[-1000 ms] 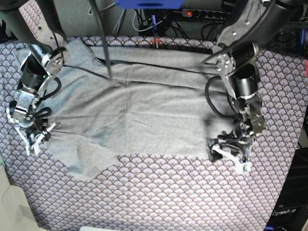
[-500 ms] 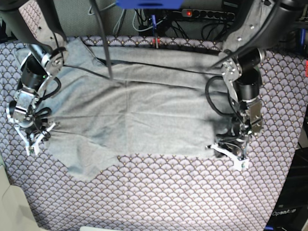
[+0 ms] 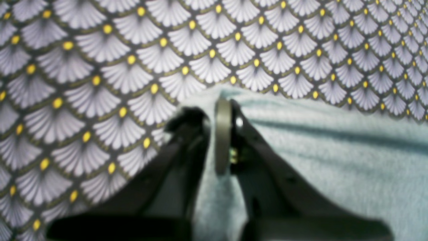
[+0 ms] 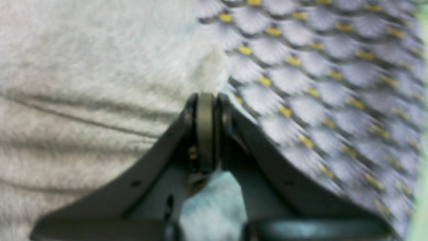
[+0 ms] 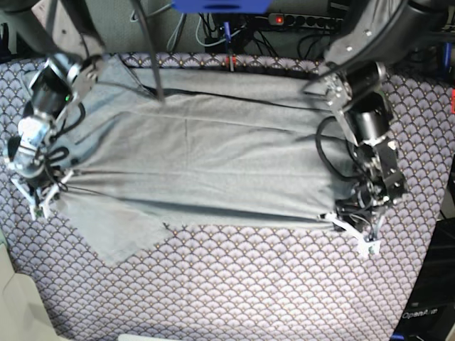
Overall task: Fold the T-shirt properly
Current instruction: 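Lift the hem with both grippers and fold it toward the collar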
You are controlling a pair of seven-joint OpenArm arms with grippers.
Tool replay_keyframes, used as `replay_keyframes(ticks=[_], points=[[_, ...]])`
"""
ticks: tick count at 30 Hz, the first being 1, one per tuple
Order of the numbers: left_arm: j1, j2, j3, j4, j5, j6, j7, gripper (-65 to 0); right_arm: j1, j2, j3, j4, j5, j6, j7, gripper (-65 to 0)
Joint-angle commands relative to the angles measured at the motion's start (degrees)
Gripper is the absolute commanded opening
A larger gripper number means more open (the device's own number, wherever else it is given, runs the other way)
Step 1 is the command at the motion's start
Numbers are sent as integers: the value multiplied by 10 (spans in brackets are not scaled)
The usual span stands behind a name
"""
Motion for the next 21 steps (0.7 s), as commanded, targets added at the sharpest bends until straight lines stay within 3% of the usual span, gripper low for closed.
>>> replay_keyframes(ticks=[1,12,15,21], points=[[-7,-5,2,32,-6,0,-5,-650,6,1,-4,36,3,-4,10,-650],[100,34,4,213,-11,-3,55,-650,-101,-80,-5,254,15,-4,11,-650],[135,30,2,257,-53,-41,91,-650,-145,-86,-7,297,53,-4,11,-650],[188,20,2,312,-97,-57,134,-650,-238,-88,-30,363,109,-4,11,-650]])
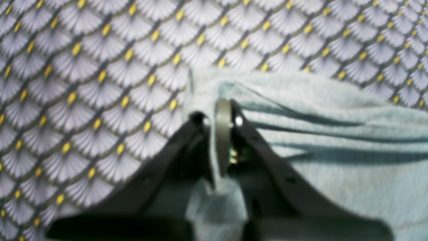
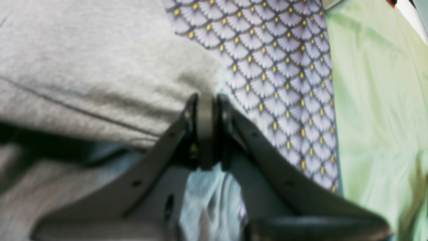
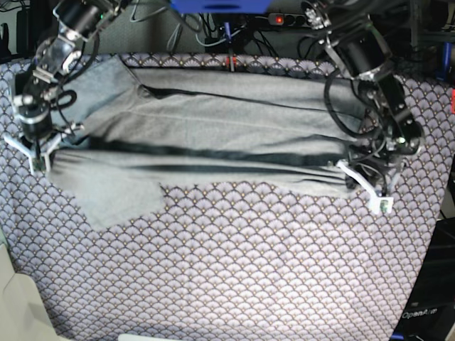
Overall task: Fold the T-shirt properly
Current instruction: 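Lift the hem with both grippers and fold it toward the collar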
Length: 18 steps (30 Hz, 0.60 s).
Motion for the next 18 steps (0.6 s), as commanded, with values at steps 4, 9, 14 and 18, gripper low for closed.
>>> replay_keyframes(ticks=[4,9,14,18], points=[[26,-4,1,36,-25,0,-7,-650,-61,9,0,55,57,-6,12,-650],[56,-4,0,45,-26,0,-7,-650,-108,9,1,65,59,-6,13,-650],[69,-4,-1,45,-26,0,-7,-650,-149,1,5,72,95,-6,52,-650],[72,-11,-1,45,-29,-1,-7,-650,-191,1,5,90,122,-6,64,-650]])
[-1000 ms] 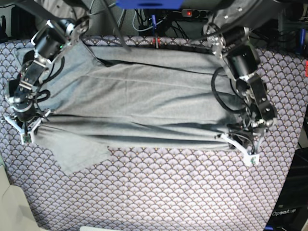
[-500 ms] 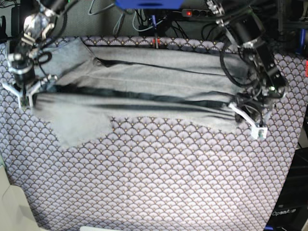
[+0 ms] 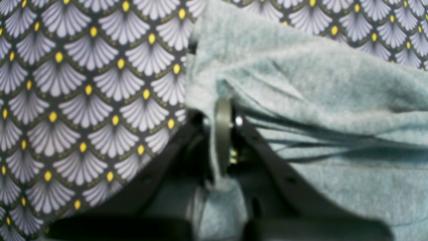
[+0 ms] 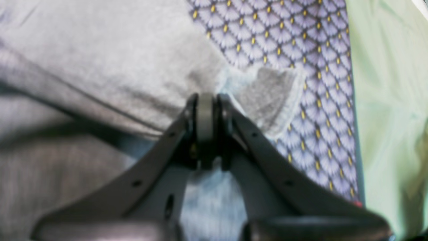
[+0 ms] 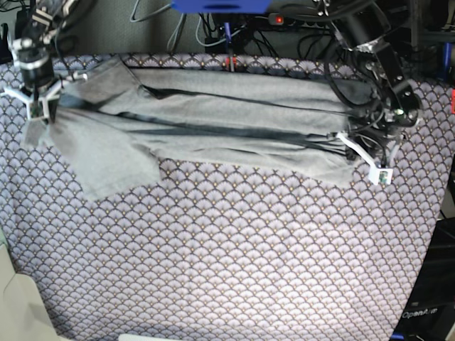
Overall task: Fold the T-shirt properly
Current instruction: 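Lift the hem with both grippers and fold it toward the collar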
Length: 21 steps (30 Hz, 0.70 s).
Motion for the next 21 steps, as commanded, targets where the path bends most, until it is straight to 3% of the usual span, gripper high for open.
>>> replay_keyframes(ticks=[1,12,21], points=[[-2,-9,-1,12,-18,-1,-9,-650,-3,7,3,12,15,-7,13,-650],[38,-74,-9,13,-168,0,41,-650,-33,7,4,7,24,-7,34,-650],[38,-86,-7,6,-181,1,41,-650,-43,8,16,-11,23,-7,70,-650]])
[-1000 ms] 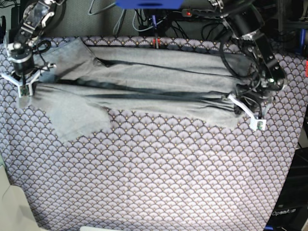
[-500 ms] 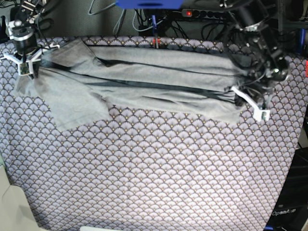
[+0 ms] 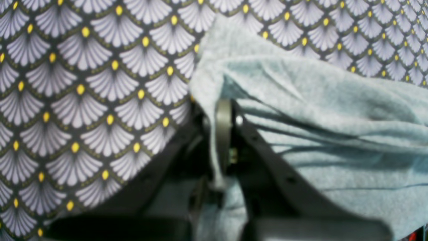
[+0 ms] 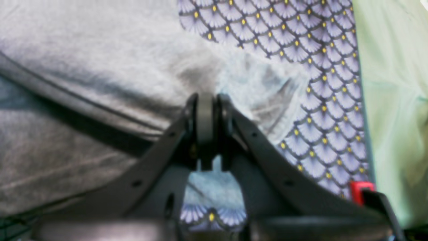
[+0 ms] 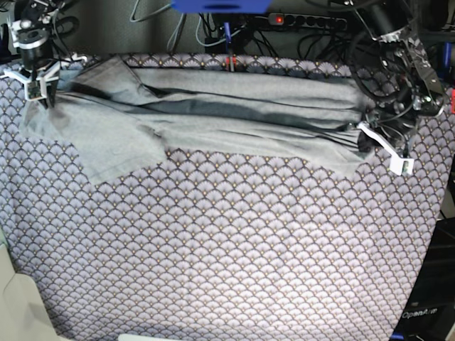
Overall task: Fold the T-shirt properly
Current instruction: 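Lift the hem with both grippers and fold it toward the collar, then lower the hem onto the folded shirt with both grippers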
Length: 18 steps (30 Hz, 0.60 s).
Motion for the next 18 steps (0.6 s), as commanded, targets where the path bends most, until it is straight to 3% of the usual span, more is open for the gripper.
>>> replay_keyframes(ticks=[1,11,18], points=[[-5,-8,2,7,-2,2,-14,-650,0,7,5,0,6,-7,12,-650],[-5,-4,3,7,-3,2,-12,-641,4,9,6,-13,3,-7,6,-647],[24,-2,0,21,-9,0,-18,-342,4,9,43,-9,4,-7,11,-509]])
